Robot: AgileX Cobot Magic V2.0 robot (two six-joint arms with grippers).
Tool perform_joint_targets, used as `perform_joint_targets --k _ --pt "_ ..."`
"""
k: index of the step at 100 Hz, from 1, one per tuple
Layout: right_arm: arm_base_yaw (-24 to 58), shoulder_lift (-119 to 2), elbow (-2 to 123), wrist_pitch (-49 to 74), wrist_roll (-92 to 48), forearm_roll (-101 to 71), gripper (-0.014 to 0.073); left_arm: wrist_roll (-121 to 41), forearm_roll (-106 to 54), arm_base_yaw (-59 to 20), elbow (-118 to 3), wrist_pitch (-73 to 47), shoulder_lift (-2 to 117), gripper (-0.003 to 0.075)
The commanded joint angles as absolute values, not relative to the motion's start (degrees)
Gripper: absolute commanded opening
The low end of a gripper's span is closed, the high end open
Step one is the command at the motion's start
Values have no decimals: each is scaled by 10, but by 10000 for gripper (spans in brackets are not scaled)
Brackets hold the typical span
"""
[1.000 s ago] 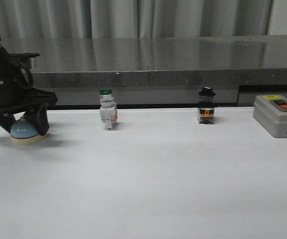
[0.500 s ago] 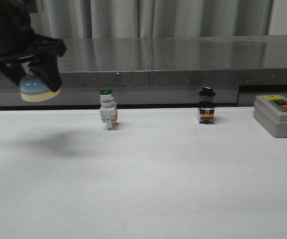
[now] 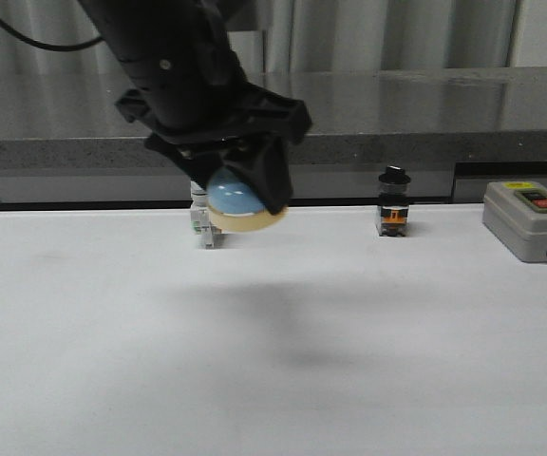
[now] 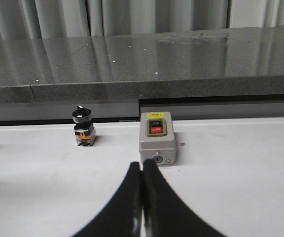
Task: Place and press bell with both arms
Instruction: 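Lift the blue bell with the left gripper toward the table center, then set the bell down in front of the pilot light, open, withdraw left gripper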
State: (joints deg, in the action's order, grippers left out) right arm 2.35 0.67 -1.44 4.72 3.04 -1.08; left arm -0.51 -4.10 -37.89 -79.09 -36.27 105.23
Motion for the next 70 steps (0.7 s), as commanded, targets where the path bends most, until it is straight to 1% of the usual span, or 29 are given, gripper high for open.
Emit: perform_joint_targets --k 1,27,58,65,70 --pt "21 16 -7 -3 30 -11 -60 -5 -45 -401 -823 -331 1050 148" --pt "21 16 -7 -3 30 -11 -60 -6 -45 -426 -874 -332 1132 148" --pt "21 16 -7 -3 30 -11 -60 -6 -43 -427 -878 -335 1166 148" --pt "21 16 -7 -3 30 -11 -60 -6 -43 -427 -878 -339 1170 165" --pt "21 16 -7 -3 30 -11 -60 -6 -43 -427 -878 -339 1172 195"
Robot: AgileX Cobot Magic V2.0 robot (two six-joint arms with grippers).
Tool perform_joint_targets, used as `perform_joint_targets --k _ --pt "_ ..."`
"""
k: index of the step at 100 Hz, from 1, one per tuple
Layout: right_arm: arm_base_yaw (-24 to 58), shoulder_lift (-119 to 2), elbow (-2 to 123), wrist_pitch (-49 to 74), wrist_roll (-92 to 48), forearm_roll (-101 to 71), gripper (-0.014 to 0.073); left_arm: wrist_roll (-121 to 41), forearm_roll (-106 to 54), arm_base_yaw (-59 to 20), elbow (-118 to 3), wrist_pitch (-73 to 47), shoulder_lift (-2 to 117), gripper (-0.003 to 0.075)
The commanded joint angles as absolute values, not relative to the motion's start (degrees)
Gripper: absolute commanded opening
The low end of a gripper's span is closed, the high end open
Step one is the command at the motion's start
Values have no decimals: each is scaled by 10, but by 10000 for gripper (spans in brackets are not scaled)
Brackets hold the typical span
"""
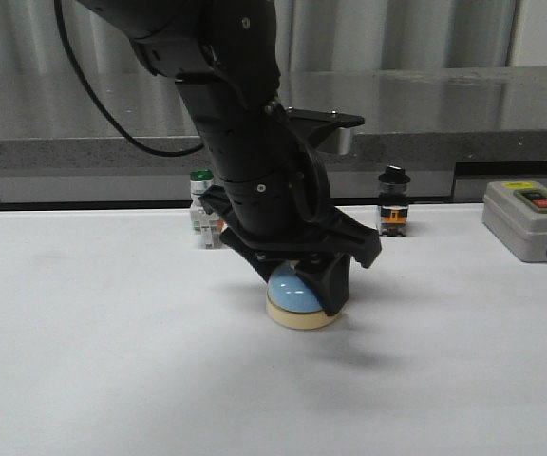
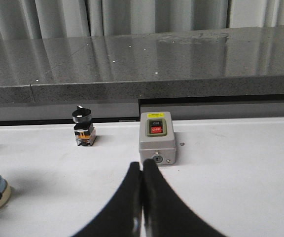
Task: Place and press bell with both arms
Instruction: 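Set the bell down in front of the pilot light, open, withdraw left gripper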
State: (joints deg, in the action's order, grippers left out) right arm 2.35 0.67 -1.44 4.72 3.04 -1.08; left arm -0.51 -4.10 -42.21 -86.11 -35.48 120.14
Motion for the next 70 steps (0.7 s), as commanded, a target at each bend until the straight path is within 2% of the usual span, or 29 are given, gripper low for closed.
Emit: perform_joint_targets --k 1,11,24,33,70 --pt "21 16 -7 -3 30 -11 -60 -6 -43 -427 -878 -339 1173 200" --pt "21 16 -7 -3 30 -11 -60 -6 -43 -427 -878 -339 1175 284" --pt "21 16 -7 -3 30 -11 -60 -6 -43 -427 -880 -344 1175 436" --pt "21 16 -7 -3 30 -11 -60 -6 -43 -427 -880 -353 1175 499" --pt "21 16 -7 -3 30 -11 -60 -6 -43 -427 -880 -358 1131 538"
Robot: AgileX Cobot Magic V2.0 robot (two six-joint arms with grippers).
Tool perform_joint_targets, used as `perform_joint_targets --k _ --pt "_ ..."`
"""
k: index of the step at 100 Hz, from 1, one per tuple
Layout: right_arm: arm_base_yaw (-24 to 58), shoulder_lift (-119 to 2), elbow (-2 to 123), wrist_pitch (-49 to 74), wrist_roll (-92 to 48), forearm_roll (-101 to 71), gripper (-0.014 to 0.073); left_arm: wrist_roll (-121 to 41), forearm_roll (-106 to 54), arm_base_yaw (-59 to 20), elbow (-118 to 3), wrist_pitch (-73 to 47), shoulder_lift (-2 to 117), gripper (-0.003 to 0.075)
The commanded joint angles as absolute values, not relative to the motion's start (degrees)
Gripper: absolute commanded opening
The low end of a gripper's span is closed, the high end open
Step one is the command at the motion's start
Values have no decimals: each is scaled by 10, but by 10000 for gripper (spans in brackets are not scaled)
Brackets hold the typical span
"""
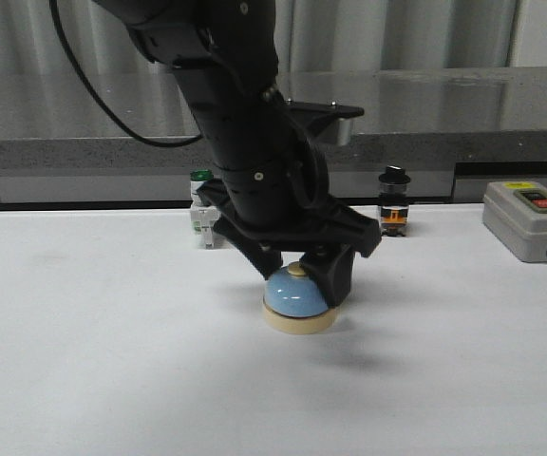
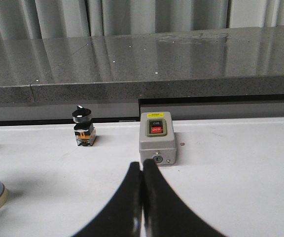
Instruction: Place and press bell with both arms
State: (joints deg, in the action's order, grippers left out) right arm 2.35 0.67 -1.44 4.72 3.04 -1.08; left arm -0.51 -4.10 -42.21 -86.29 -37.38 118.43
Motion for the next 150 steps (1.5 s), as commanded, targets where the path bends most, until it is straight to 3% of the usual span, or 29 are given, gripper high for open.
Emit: perform_joint_targets --k 1,14,35,62,118,150 --pt "21 16 -7 -3 30 -11 -60 -6 -43 -427 -880 -358 1130 540" --pt "21 16 -7 -3 30 -11 -60 -6 -43 -427 -880 -368 1102 580" --pt "21 16 -7 -3 30 -11 -60 -6 -43 -420 -880 -365 1028 578" --pt "21 16 -7 -3 30 -11 -60 -6 -43 -350 -847 -359 900 578" --pt "21 16 -7 -3 30 -11 -60 -5 -59 -138 -514 -198 555 578" --pt "21 16 -7 -3 30 -11 -60 -5 -59 -111 -345 -193 333 567"
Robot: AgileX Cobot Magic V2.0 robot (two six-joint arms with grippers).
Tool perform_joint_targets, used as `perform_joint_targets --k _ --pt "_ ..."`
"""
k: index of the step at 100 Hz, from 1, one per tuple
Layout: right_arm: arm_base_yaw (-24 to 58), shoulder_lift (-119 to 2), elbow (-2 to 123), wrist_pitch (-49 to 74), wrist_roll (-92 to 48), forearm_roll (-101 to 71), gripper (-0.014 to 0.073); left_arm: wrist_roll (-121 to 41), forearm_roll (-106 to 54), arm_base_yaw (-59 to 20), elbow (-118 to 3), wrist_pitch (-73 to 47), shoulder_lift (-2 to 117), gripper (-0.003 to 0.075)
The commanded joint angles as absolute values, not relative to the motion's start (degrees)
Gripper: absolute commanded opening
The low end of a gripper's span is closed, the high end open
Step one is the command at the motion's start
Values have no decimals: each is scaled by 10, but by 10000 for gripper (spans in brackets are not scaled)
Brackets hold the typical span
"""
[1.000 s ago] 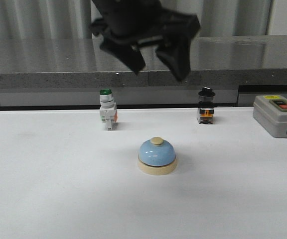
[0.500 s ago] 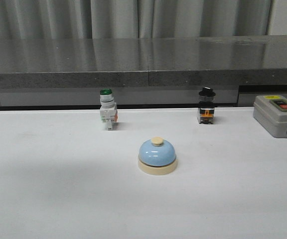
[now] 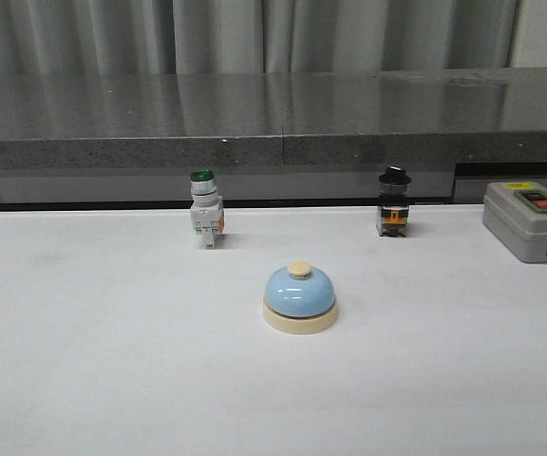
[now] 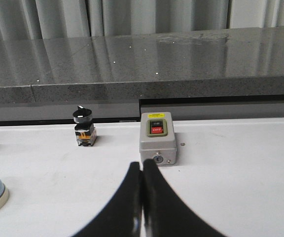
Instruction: Place and press bell with both arms
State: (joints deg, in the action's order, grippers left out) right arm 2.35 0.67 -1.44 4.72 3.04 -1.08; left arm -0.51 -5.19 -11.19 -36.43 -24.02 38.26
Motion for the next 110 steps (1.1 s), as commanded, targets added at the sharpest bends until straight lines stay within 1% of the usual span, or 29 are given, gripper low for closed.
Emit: perform_joint_targets --k 1,9,16,28,37,49,56,100,110 --pt "21 16 -7 -3 30 -11 -60 -5 -59 -111 -342 -193 328 565" --pt "21 16 -7 -3 30 -11 -60 -5 -59 -111 -313 -193 281 538" --pt "21 16 -7 -3 30 -11 -60 -5 -59 -111 -295 -193 250 495" --pt "21 16 -7 -3 30 -11 -60 -5 -59 -111 -282 -193 222 384" --pt "21 16 -7 -3 30 -11 -60 -5 -59 -111 -278 -193 218 266" --pt "21 16 -7 -3 30 -11 -60 -5 -59 -111 -278 -192 218 76" --pt "21 16 -7 -3 30 -11 -60 -5 -59 -111 -278 -192 218 -21" --pt "21 16 -7 -3 30 -11 -60 -5 -59 -111 -278 -189 218 -20" --pt "21 16 -7 -3 30 -11 -60 -6 -39 -111 -278 -186 218 -20"
